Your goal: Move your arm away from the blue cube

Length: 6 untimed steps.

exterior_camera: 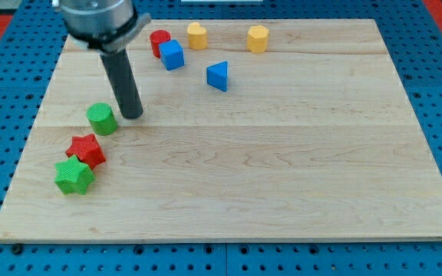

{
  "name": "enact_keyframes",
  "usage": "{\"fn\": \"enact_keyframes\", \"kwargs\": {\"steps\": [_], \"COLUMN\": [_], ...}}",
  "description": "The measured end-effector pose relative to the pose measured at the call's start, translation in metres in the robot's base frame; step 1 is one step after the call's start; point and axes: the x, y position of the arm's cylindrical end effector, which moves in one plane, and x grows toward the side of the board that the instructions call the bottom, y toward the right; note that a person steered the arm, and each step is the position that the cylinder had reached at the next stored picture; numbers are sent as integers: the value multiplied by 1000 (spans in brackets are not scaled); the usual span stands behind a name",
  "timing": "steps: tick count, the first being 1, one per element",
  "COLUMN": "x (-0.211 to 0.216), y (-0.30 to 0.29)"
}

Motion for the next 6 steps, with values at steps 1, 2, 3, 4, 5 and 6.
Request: {"fn": "enact_keyframes", "kwargs": {"steps": [1,2,3,4,5,6], "x": [-8,24,5,-1,25,52], "y": [-53,-37,-46,-20,-21,-25]}}
